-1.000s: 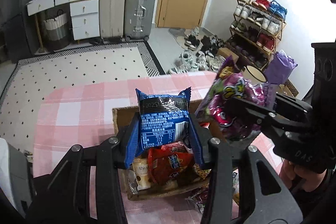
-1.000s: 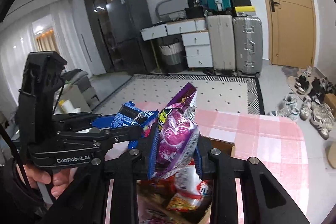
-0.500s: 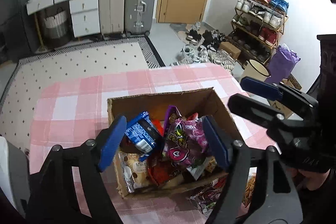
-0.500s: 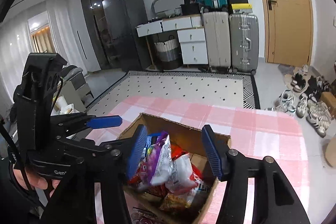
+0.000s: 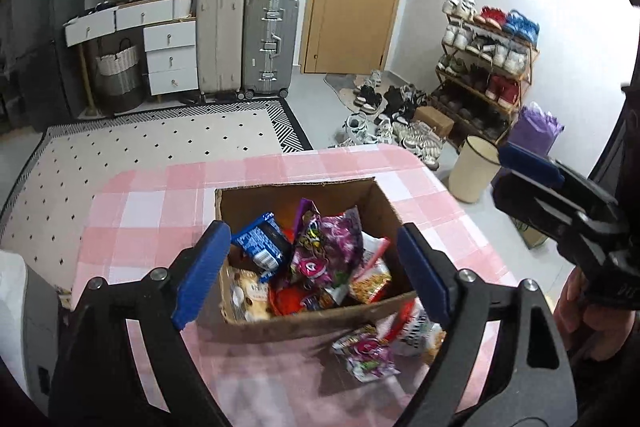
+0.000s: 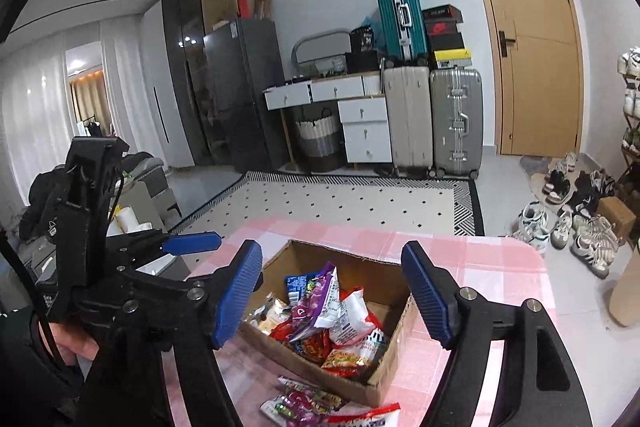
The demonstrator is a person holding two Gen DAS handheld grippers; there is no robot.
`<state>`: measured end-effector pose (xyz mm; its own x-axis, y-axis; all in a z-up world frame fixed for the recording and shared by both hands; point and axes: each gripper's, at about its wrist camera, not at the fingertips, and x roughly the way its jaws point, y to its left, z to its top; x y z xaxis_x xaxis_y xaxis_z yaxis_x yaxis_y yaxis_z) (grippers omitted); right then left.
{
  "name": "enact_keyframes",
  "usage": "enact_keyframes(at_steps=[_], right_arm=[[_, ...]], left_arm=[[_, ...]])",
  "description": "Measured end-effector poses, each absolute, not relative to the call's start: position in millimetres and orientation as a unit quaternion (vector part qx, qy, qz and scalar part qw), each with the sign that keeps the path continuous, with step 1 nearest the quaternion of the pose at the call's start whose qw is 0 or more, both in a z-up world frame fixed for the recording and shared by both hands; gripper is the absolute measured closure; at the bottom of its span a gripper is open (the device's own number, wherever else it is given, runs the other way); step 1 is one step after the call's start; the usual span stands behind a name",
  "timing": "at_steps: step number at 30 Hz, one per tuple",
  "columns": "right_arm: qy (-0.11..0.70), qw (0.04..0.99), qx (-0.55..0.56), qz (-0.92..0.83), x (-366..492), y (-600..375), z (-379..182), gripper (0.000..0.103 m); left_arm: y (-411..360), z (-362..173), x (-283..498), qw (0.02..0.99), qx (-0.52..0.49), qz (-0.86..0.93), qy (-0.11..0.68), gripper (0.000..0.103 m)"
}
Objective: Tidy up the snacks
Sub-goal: 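Withdraw both grippers from the box toward the remaining snack bags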
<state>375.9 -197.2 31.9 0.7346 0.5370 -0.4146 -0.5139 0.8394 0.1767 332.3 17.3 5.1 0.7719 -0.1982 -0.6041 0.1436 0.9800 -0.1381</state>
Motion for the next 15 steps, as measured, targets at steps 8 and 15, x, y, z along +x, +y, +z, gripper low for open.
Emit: enact_keyframes(at_steps=[8,15], right_arm=[[0.225,0.930,0.045,0.286,325.5,-218.9,37.6,0.018],[0.216,0.935,0.057,0.276,288.3,-238.3,33.1,0.010]], left_arm=[[27.0,18.6,277.2,0.955,-0.095,-0.060,0.273,0.004],[3.2,18.4,231.0,0.965,-0.048,-0.063,0.250,0.001]])
